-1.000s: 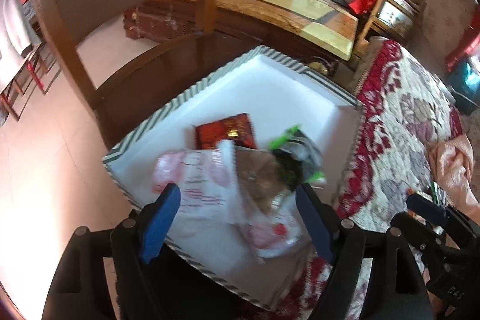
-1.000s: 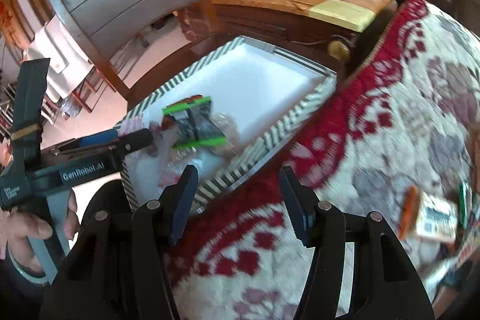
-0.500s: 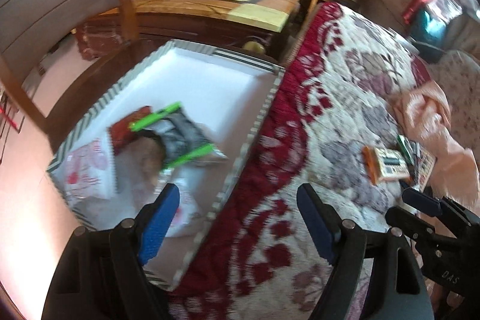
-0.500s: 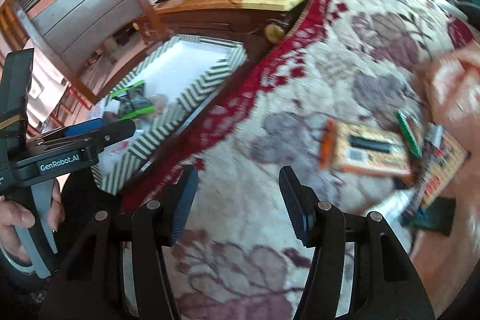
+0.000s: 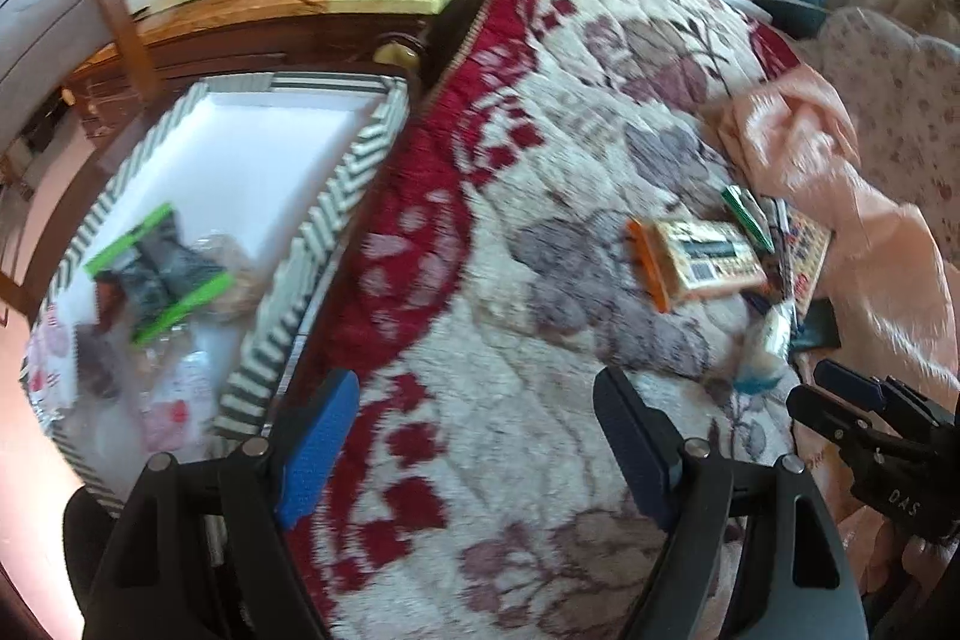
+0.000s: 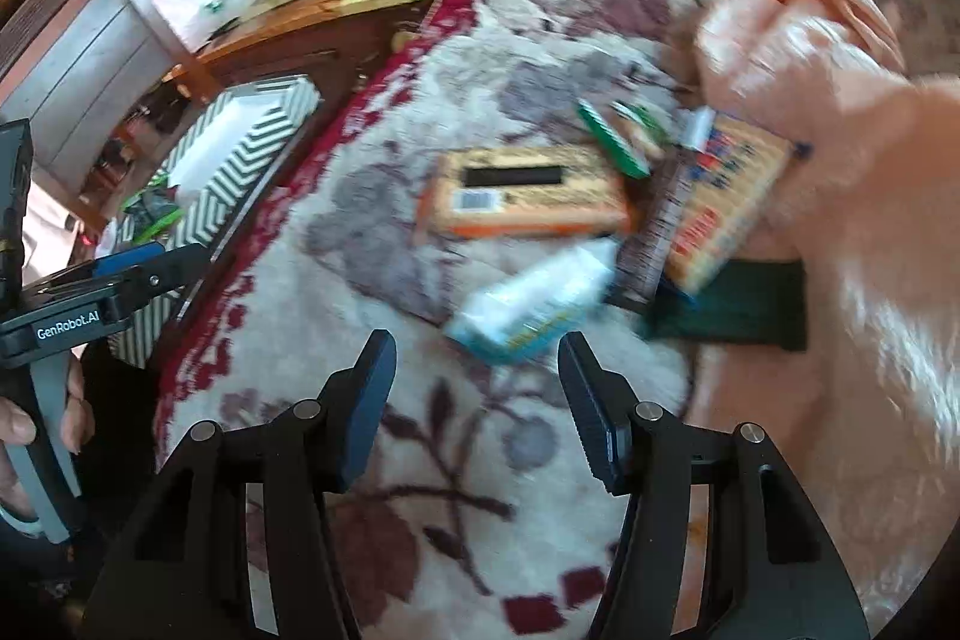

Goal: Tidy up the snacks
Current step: 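Move both open grippers back over the remaining snacks on the blanket, then grasp the blue-and-white packet with the left gripper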

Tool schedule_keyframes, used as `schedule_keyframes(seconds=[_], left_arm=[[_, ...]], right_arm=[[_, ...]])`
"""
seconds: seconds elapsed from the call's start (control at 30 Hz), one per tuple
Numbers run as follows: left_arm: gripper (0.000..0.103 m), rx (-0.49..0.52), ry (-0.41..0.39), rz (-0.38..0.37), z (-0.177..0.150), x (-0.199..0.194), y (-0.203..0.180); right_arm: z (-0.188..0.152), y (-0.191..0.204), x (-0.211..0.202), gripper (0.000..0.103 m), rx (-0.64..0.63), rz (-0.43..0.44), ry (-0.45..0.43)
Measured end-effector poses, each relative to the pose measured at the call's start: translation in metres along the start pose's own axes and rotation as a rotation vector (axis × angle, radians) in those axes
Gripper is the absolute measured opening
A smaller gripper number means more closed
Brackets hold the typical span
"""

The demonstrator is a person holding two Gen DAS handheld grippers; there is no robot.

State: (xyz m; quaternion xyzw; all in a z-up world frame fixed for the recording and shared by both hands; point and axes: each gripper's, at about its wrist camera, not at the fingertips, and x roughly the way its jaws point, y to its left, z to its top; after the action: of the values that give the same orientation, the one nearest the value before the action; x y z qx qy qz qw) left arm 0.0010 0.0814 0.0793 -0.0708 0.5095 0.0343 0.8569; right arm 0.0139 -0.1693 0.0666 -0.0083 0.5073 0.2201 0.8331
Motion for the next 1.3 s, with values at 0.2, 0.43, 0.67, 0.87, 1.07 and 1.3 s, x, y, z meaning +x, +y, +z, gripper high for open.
schedule_keyframes(seconds=[0.2, 0.43, 0.67, 0.87, 1.07, 1.3], left_arm=[[0.082, 0.05, 0.032, -0.029, 0.001, 0.012, -0.025], [0.082, 0.088, 0.049, -0.044, 0.0, 0.018, -0.044], [0.082, 0.06, 0.065, -0.029, 0.0, 0.024, -0.032], [0.082, 0.024, 0.075, -0.025, 0.0, 0.029, -0.018], [0.082, 0.024, 0.081, -0.027, -0.002, 0.032, -0.015], [0.082, 0.045, 0.073, -0.075, 0.006, 0.031, -0.029]], right_arm=[[-0.009, -0.027, 0.001, 0.056, 0.078, -0.007, 0.018], [-0.002, -0.028, 0.011, 0.061, 0.163, 0.043, 0.014], [0.012, -0.027, 0.037, 0.062, 0.262, 0.041, 0.039], [0.017, -0.028, 0.044, 0.062, 0.308, 0.075, 0.033], [0.018, -0.03, 0.042, 0.062, 0.282, 0.039, 0.037], [0.01, -0.04, 0.039, 0.062, 0.232, 0.022, 0.065]])
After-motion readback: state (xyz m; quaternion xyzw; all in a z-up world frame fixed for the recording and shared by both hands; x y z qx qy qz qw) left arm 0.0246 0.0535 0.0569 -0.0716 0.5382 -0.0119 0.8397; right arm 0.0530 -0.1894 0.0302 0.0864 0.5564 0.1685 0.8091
